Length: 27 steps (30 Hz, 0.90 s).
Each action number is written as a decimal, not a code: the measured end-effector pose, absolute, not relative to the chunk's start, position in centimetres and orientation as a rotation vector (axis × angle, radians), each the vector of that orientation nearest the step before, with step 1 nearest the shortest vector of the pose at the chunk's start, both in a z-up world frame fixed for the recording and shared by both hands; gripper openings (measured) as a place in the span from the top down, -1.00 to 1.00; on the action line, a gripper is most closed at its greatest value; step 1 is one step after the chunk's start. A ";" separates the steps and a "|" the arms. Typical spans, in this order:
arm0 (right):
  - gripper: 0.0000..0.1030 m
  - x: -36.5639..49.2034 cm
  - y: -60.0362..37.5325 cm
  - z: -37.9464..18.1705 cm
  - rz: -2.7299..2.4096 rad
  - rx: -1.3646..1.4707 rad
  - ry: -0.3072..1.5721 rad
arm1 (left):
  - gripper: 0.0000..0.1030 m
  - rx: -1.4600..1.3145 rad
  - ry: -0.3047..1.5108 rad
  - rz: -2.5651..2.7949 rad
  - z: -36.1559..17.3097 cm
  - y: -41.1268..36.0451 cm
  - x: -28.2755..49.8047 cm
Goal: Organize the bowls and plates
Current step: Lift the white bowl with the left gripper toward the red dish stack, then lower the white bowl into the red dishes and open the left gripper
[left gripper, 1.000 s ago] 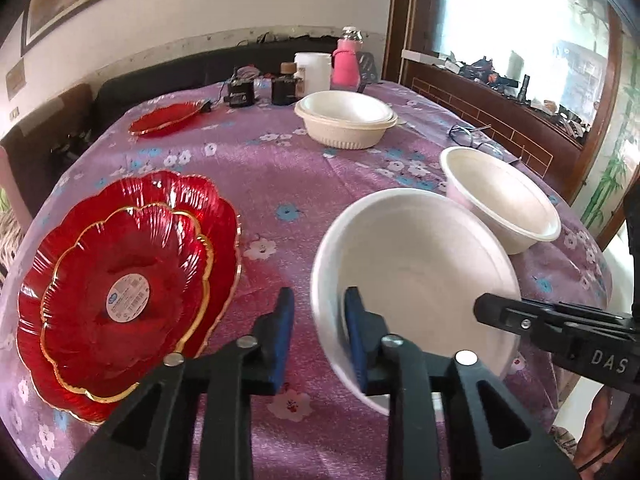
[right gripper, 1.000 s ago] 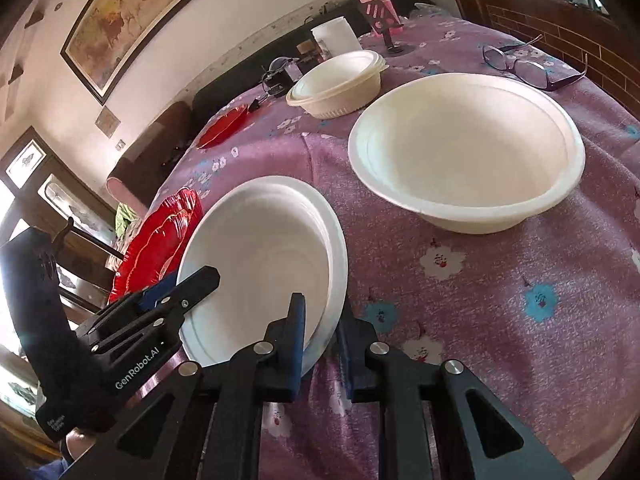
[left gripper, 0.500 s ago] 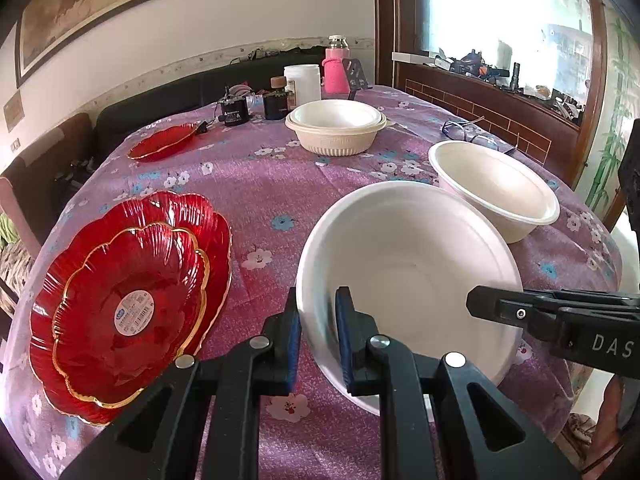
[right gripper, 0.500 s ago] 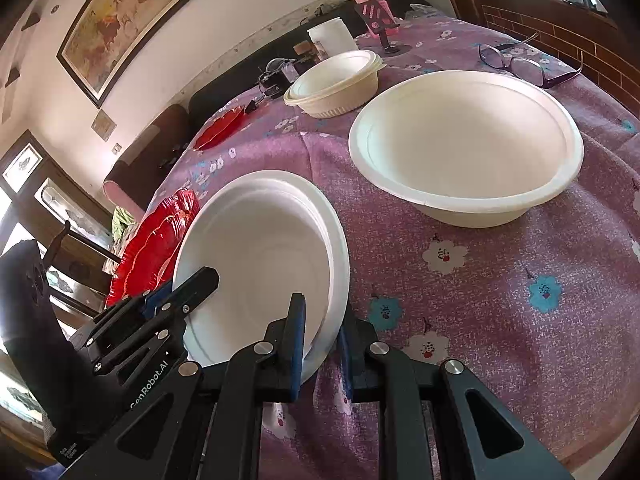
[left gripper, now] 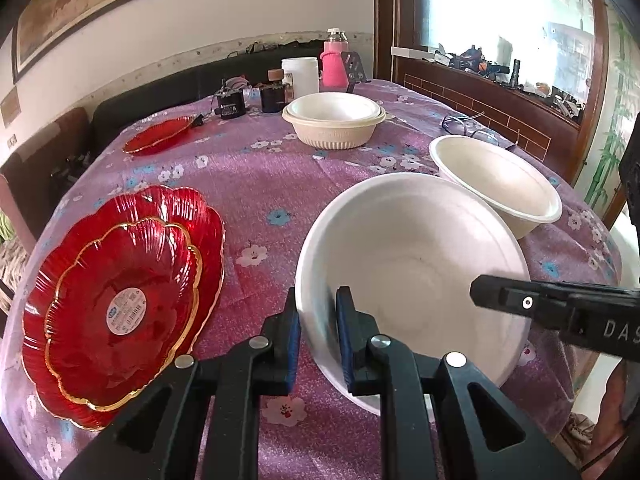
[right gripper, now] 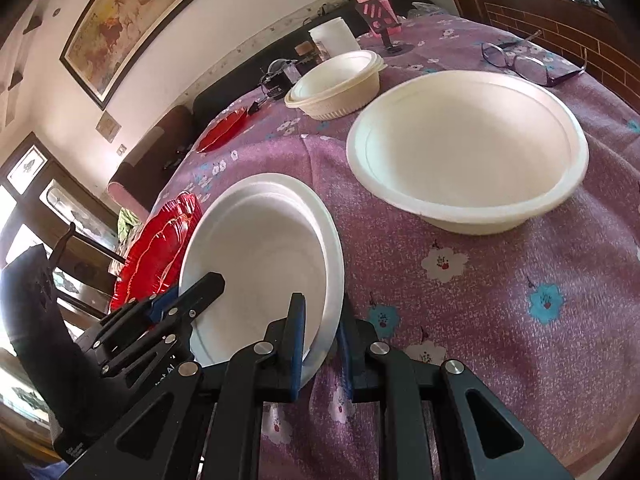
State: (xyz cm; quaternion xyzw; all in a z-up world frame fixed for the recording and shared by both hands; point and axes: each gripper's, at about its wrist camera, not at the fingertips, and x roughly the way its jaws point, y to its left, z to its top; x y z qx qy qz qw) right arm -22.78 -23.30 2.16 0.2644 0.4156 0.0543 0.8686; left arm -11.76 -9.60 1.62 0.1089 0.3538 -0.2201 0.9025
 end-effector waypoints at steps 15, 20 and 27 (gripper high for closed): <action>0.76 -23.0 -23.5 2.7 0.101 0.496 0.842 | 0.68 0.218 0.732 -0.471 2.0 -10.0 -11.5; 0.78 -23.3 -24.2 3.8 0.125 0.534 0.819 | 0.68 0.214 0.707 -0.479 3.4 -9.8 -12.3; 0.78 -22.3 -22.5 6.8 0.210 0.528 0.791 | 0.68 0.175 0.634 -0.427 6.5 -7.2 -12.7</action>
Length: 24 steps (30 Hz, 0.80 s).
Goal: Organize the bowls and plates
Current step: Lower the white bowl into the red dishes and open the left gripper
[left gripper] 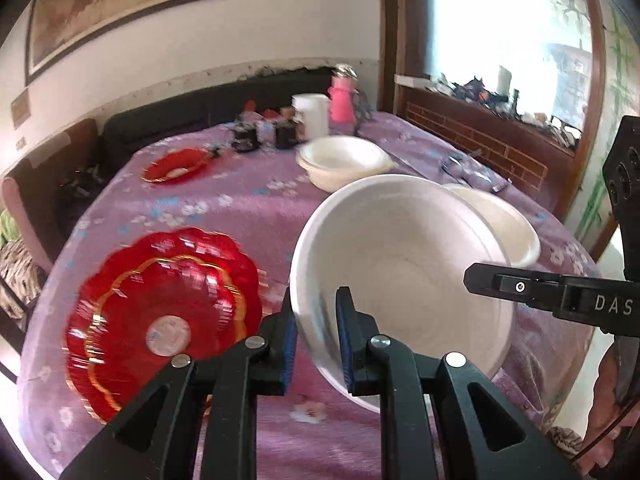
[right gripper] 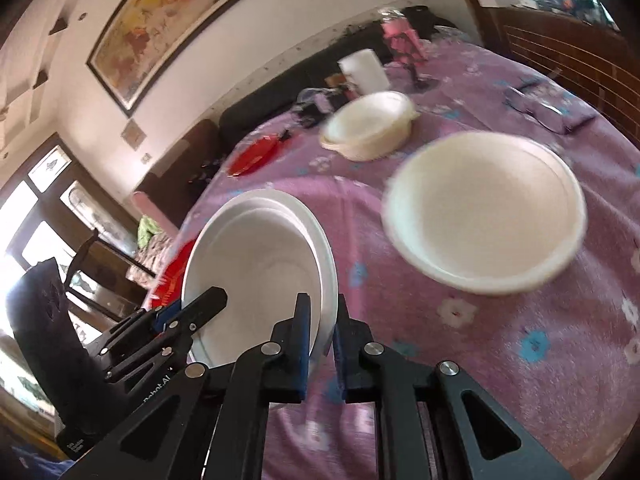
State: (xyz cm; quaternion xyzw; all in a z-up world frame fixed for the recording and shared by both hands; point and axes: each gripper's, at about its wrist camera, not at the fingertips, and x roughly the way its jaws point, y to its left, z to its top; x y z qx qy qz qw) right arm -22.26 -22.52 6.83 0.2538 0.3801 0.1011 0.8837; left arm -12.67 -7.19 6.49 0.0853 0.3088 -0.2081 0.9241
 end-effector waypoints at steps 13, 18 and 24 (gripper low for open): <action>0.77 -13.2 -12.4 7.0 0.438 0.508 0.919 | 0.66 0.056 0.648 -0.190 7.6 3.4 -10.1; 0.77 -11.6 -9.7 5.6 0.446 0.497 0.971 | 0.66 0.012 0.704 -0.169 6.2 5.9 -9.2; 0.77 -10.4 -8.5 4.9 0.418 0.479 1.006 | 0.66 -0.015 0.732 -0.160 5.3 6.9 -8.6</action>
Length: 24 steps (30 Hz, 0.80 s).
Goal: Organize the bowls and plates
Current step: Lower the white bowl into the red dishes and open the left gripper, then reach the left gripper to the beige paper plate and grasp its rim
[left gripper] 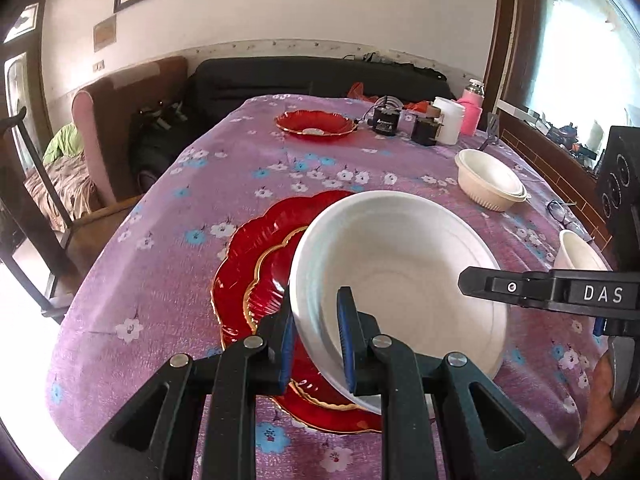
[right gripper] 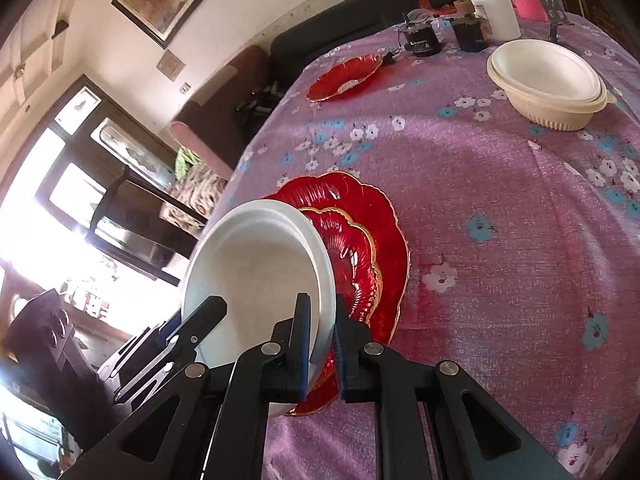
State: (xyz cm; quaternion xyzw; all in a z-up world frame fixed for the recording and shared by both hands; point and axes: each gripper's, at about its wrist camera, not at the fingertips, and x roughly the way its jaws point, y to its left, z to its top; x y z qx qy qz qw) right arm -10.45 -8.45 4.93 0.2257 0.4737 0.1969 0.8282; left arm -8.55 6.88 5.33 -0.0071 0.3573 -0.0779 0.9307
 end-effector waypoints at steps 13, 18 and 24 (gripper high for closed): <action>0.77 -10.0 -9.2 4.3 0.346 0.463 0.976 | 0.36 -0.042 0.758 -0.110 4.1 8.0 -7.1; 0.77 -10.8 -11.0 5.2 0.337 0.513 0.931 | 0.11 -0.066 0.731 -0.097 4.6 8.7 -7.4; 0.75 -12.4 -13.0 5.7 0.313 0.541 0.896 | -0.04 -0.096 0.685 -0.084 5.8 9.0 -8.0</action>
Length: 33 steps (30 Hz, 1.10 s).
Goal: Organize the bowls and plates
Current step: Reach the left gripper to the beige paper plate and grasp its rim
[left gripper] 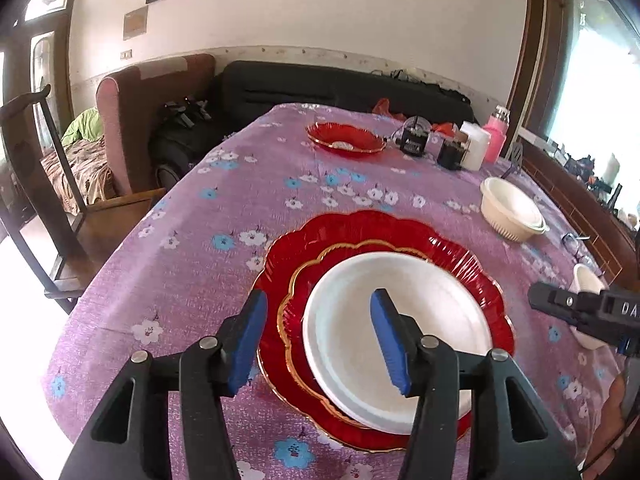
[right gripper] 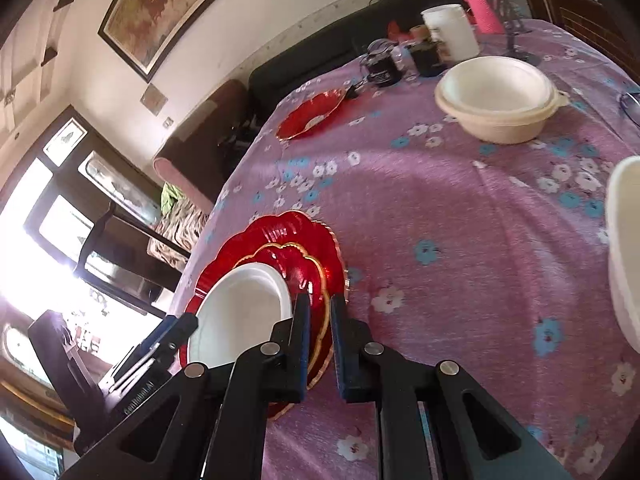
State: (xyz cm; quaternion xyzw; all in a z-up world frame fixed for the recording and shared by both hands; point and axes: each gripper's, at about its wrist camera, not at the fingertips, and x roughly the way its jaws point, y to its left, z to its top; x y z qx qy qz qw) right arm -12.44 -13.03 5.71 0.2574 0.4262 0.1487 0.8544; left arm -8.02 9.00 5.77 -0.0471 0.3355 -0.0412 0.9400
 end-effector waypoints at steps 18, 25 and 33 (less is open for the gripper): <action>0.46 -11.8 -24.9 10.2 0.124 0.578 0.819 | -0.09 -0.025 0.779 -0.375 9.3 1.0 -7.3; 0.46 -7.2 -30.6 10.7 0.025 0.579 0.889 | -0.08 -0.141 0.989 -0.569 11.7 -4.1 -0.9; 0.46 -8.2 -32.1 10.7 0.076 0.631 0.839 | 0.69 -0.372 1.208 -0.521 8.0 -10.2 10.5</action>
